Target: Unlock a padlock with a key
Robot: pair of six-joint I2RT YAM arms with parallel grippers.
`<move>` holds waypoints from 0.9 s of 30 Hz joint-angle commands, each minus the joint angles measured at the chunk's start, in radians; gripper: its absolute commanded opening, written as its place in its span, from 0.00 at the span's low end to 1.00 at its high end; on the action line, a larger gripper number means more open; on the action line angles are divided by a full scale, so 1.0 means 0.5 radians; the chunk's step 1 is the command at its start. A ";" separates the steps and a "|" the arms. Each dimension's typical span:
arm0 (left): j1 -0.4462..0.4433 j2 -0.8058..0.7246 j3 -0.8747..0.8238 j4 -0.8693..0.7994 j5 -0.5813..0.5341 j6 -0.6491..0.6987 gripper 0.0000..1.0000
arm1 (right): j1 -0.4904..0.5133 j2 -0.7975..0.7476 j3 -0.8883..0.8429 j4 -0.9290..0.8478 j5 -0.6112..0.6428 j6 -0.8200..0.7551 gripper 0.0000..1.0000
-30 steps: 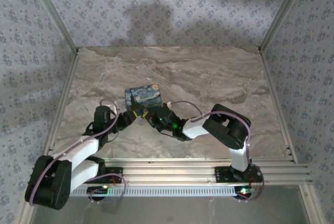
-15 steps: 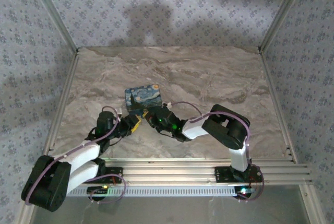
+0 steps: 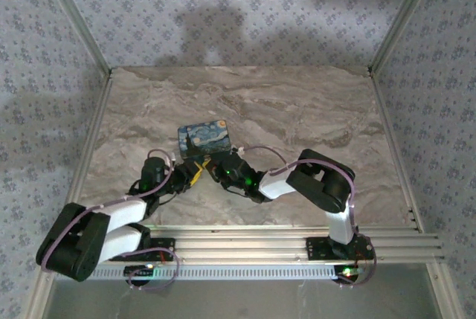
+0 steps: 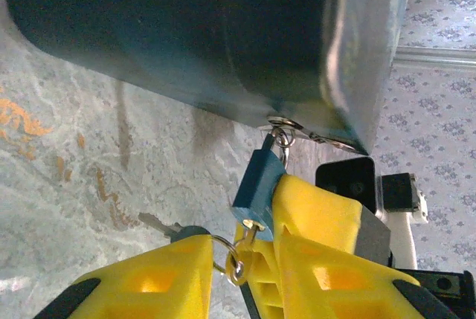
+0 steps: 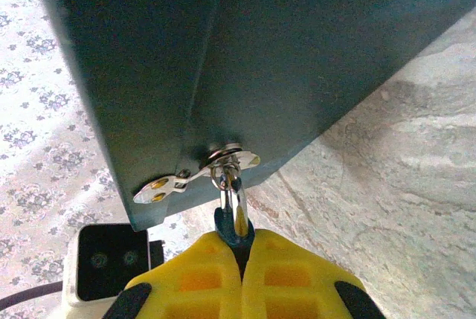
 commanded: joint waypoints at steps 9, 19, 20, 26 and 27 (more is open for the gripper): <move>-0.017 0.168 0.041 0.325 0.017 -0.046 0.00 | 0.022 0.057 -0.013 -0.010 0.047 0.065 0.00; -0.277 -0.030 0.249 -0.274 -0.254 0.994 0.00 | 0.023 0.015 0.013 -0.169 -0.067 0.054 0.00; -0.323 -0.054 0.260 -0.339 -0.316 1.153 0.00 | 0.016 0.003 0.017 -0.221 -0.100 0.034 0.00; -0.501 -0.091 0.141 -0.405 -0.660 1.674 0.00 | -0.031 -0.030 0.008 -0.394 -0.269 -0.061 0.03; -0.500 -0.097 0.102 -0.367 -0.678 1.672 0.00 | -0.031 -0.031 0.004 -0.397 -0.270 -0.061 0.10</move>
